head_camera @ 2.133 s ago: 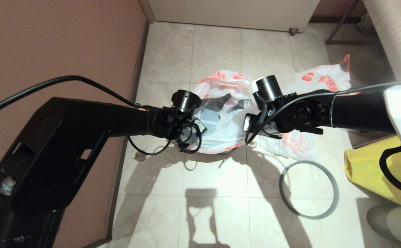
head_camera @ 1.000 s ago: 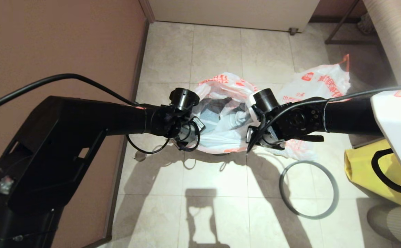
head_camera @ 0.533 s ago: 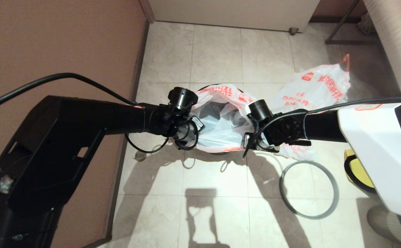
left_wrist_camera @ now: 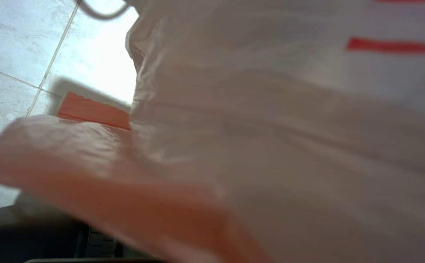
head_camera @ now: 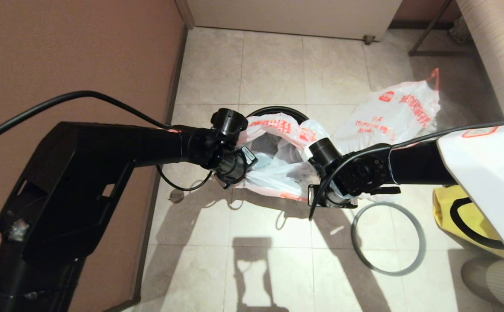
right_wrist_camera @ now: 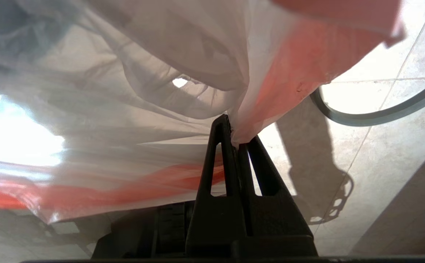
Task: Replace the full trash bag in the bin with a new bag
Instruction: Put the new garbage bag on the trash can
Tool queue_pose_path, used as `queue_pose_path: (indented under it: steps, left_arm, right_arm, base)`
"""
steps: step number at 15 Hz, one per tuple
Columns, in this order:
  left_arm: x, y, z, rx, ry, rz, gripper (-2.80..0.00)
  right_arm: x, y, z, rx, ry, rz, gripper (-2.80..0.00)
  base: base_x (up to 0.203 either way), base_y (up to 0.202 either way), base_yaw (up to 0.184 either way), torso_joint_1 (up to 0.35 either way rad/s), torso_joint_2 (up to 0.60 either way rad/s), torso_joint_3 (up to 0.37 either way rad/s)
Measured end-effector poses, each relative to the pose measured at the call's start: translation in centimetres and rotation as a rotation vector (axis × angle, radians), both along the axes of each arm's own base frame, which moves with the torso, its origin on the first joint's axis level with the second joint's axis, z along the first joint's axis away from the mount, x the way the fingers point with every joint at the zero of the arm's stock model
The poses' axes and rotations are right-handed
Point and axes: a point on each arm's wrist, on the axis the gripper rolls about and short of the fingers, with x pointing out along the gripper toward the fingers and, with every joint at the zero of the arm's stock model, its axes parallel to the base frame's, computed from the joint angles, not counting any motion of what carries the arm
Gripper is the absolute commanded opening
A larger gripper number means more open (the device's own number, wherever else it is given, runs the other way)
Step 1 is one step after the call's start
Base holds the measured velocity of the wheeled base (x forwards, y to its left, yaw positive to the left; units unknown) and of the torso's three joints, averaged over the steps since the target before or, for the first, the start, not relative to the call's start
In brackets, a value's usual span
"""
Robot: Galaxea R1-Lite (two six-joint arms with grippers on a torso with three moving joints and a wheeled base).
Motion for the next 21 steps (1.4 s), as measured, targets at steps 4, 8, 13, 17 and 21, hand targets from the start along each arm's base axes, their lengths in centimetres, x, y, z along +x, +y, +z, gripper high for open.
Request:
queue_pose_path:
  steps: [4, 8, 13, 17, 21]
  left_arm:
    - [0.0, 0.1, 0.1, 0.001, -0.002, 0.001, -2.80]
    - [-0.1, -0.2, 0.1, 0.003, 0.000, -0.004, -2.80]
    - [-0.3, -0.4, 0.0, 0.004, 0.003, -0.009, -2.80]
    - [-0.3, -0.4, 0.1, 0.004, 0.004, -0.010, -2.80]
    - [-0.3, -0.4, 0.0, 0.002, 0.006, -0.012, -2.80]
  right_arm:
    - [-0.7, 0.0, 0.5, -0.004, -0.002, 0.009, 0.00]
    - [-3.3, 0.6, 1.9, 0.017, -0.001, 0.040, 0.00]
    - [-5.8, 2.4, 3.9, 0.134, -0.010, 0.148, -2.80]
    - [-5.6, 2.5, 4.0, 0.134, 0.008, 0.256, -2.80]
    - [-3.5, 3.7, 3.0, 0.099, -0.020, 0.321, -2.80]
  base:
    - [0.000, 0.000, 0.000, 0.000, 0.00, 0.000]
    - [0.000, 0.000, 0.000, 0.000, 0.00, 0.000]
    - [0.000, 0.000, 0.000, 0.000, 0.00, 0.000]
    - [0.000, 0.000, 0.000, 0.000, 0.00, 0.000]
    - [0.000, 0.000, 0.000, 0.000, 0.00, 0.000]
